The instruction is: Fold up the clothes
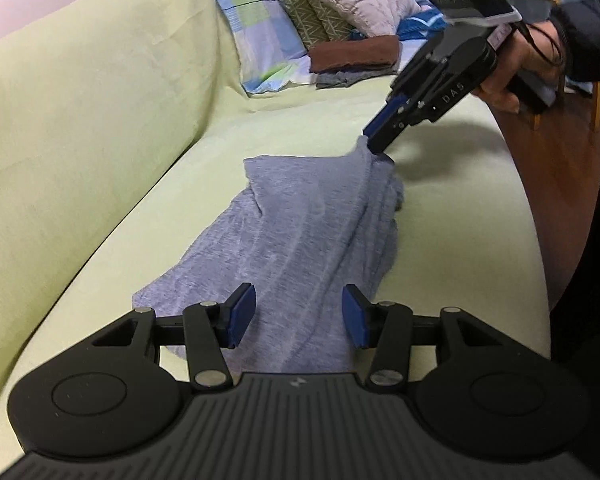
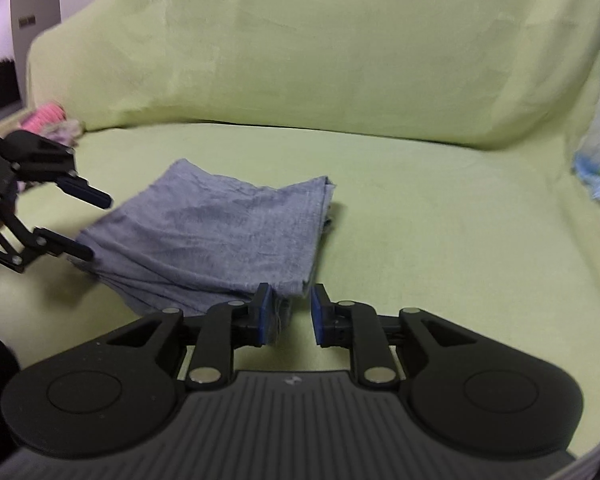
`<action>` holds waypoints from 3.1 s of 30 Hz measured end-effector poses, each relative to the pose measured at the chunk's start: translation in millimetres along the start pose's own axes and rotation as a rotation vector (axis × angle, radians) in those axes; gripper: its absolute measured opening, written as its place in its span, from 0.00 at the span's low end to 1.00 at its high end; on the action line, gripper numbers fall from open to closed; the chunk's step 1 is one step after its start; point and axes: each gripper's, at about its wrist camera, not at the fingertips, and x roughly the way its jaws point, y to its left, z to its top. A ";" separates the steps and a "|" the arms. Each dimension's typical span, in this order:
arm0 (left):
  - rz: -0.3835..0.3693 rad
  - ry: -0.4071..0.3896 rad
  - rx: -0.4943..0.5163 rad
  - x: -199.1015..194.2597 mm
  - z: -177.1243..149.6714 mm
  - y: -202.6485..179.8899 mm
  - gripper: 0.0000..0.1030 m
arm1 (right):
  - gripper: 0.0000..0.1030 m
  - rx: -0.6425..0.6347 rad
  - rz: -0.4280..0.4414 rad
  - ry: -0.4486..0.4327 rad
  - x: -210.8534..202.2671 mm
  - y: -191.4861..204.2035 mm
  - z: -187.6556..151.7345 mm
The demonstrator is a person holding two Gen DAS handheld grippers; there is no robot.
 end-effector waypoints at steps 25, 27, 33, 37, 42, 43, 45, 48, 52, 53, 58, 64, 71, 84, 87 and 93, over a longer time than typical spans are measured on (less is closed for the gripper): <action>-0.004 0.049 0.006 18.7 -4.9 8.6 0.52 | 0.00 0.395 0.107 0.084 -9.0 -30.4 -15.8; -0.009 0.052 -0.007 18.7 -6.1 11.2 0.52 | 0.04 0.372 0.075 0.097 -5.7 -29.0 -17.7; -0.002 -0.019 -0.112 1.8 0.0 34.1 0.52 | 0.09 0.306 -0.046 0.030 -24.2 -19.8 -17.4; 0.029 -0.026 -0.093 17.2 12.5 48.2 0.52 | 0.13 0.252 0.004 -0.025 -18.7 -5.0 -2.3; 0.008 0.010 -0.035 60.6 20.0 59.7 0.52 | 0.13 0.124 0.081 0.012 17.9 19.6 9.9; 0.023 0.028 -0.015 68.8 17.4 60.1 0.52 | 0.13 0.089 0.070 0.033 26.4 23.2 9.5; 0.049 0.039 -0.036 77.9 11.4 70.4 0.54 | 0.11 0.048 0.022 0.048 35.8 22.6 7.5; 0.077 0.033 -0.094 81.5 5.4 86.7 0.54 | 0.19 0.087 -0.045 0.022 33.5 9.8 10.8; 0.111 -0.018 -0.137 67.3 6.6 94.0 0.54 | 0.18 0.021 0.002 -0.047 29.6 22.4 25.9; 0.105 -0.040 -0.143 61.4 7.9 91.9 0.54 | 0.18 0.006 0.015 -0.053 31.1 25.8 28.7; 0.042 -0.030 -0.076 54.0 4.7 62.9 0.54 | 0.16 -0.108 0.055 0.009 75.1 45.0 46.1; 0.068 -0.004 -0.175 64.1 -11.5 86.4 0.55 | 0.00 0.021 -0.010 0.049 114.5 2.2 56.5; 0.076 -0.057 -0.226 43.4 -6.1 97.3 0.55 | 0.14 0.035 -0.024 -0.058 89.9 10.8 55.9; 0.121 -0.052 -0.253 13.4 -6.3 79.9 0.56 | 0.12 0.007 -0.021 -0.062 56.5 43.9 41.9; 0.082 -0.037 -0.260 -7.1 -14.4 45.3 0.56 | 0.13 -0.039 -0.016 -0.019 51.8 70.5 23.7; 0.031 0.014 -0.384 -33.7 -50.7 1.7 0.56 | 0.15 -0.015 -0.066 0.050 44.9 76.8 0.8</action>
